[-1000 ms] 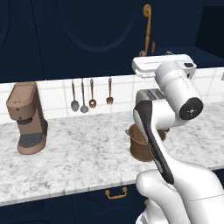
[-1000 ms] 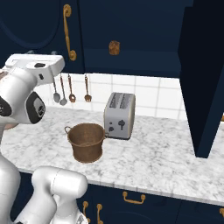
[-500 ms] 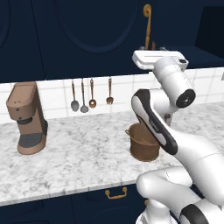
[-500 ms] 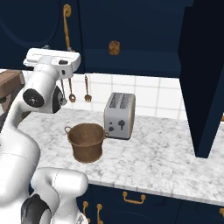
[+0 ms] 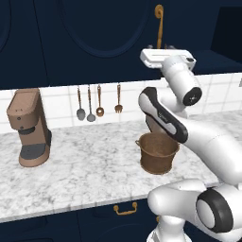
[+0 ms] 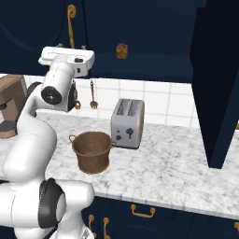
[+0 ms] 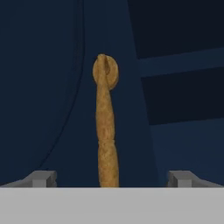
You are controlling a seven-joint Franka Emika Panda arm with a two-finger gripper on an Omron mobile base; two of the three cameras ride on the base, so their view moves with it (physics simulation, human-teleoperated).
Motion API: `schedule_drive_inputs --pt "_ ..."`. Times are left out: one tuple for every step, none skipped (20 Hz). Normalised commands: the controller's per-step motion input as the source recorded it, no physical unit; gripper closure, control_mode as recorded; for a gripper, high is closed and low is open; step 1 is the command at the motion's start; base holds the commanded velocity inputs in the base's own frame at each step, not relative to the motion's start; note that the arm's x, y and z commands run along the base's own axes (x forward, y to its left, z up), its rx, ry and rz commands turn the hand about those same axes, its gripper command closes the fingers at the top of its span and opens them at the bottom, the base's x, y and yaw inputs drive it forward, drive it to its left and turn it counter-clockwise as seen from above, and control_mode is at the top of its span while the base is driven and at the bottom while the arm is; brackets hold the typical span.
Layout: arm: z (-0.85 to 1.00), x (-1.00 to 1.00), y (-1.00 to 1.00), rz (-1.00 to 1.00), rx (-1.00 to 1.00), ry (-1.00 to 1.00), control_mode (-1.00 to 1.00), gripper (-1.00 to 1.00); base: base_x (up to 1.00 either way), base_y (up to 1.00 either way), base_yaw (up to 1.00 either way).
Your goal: Open the cabinet, pick up the bread from the cabinet and place it in the basket. Then move the basket to the dining counter.
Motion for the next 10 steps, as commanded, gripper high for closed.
schedule_drive_inputs --pt "0.15 0.44 0.0 0.0 0.0 0.0 -1.0 -1.0 0.0 0.0 0.0" --pt "0.14 0.41 0.0 0.0 0.0 0.0 -1.0 -1.0 0.0 0.0 0.0" --pt "0.14 0.41 0.0 0.0 0.0 0.0 -1.0 -1.0 0.0 0.0 0.0" --pt "0.14 0.41 0.0 0.0 0.0 0.0 -1.0 -1.0 0.0 0.0 0.0" --pt "0.13 0.39 0.0 0.0 0.0 0.0 -1.0 -1.0 0.0 0.0 0.0" --pt "0.13 0.4 0.0 0.0 0.0 0.0 -1.0 -1.0 0.0 0.0 0.0" --pt "0.11 0.39 0.0 0.0 0.0 0.0 -1.0 -1.0 0.0 0.0 0.0" --pt "0.06 0.39 0.0 0.0 0.0 0.0 -1.0 -1.0 0.0 0.0 0.0" --pt "0.02 0.34 0.0 0.0 0.0 0.0 -1.0 -1.0 0.0 0.0 0.0" --pt "0.01 0.25 0.0 0.0 0.0 0.0 -1.0 1.0 0.0 0.0 0.0"
